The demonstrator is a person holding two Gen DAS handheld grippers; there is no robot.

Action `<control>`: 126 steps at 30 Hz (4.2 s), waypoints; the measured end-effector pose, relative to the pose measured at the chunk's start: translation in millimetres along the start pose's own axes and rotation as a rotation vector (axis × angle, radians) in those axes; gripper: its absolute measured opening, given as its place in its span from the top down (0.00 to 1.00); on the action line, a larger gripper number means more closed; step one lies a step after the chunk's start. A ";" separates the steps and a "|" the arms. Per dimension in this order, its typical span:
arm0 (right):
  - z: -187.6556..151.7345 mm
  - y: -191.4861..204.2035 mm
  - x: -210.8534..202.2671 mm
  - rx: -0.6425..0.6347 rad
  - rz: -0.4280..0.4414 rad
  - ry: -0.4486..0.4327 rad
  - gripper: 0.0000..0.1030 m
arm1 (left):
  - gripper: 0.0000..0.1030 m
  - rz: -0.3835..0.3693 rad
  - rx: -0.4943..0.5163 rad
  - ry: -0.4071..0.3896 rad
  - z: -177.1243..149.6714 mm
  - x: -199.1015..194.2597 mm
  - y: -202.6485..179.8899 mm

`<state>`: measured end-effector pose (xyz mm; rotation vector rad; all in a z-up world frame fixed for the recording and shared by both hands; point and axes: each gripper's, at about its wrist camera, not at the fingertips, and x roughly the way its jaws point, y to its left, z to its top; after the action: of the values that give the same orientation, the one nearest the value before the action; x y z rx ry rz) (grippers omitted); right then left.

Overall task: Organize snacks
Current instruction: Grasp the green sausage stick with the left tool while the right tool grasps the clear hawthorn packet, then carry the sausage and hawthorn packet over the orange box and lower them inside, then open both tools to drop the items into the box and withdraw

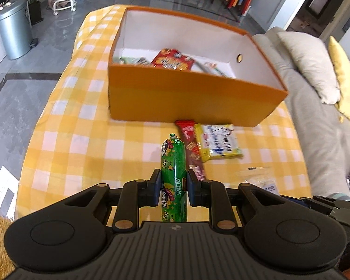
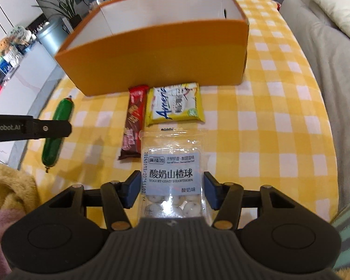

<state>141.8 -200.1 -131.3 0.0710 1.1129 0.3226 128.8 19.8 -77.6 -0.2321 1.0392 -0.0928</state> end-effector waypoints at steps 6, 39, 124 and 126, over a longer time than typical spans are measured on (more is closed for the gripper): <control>11.4 -0.6 -31.4 0.019 0.018 -0.083 0.47 | 0.76 -0.026 0.009 -0.057 12.7 -20.4 -10.1; 226.6 13.6 1.0 -0.175 0.031 -0.202 0.47 | 0.76 0.090 0.330 -0.104 181.9 33.1 -27.8; 143.2 17.4 -55.1 0.006 -0.073 -0.355 0.08 | 0.39 0.243 0.265 -0.340 93.2 -43.8 -37.7; 131.4 15.4 -56.5 0.023 -0.070 -0.351 0.08 | 0.39 0.227 0.250 -0.347 83.0 -46.2 -35.9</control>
<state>232.6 -188.1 -20.4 0.1045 0.7692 0.2241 178.2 5.6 10.0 0.0969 0.6940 0.0236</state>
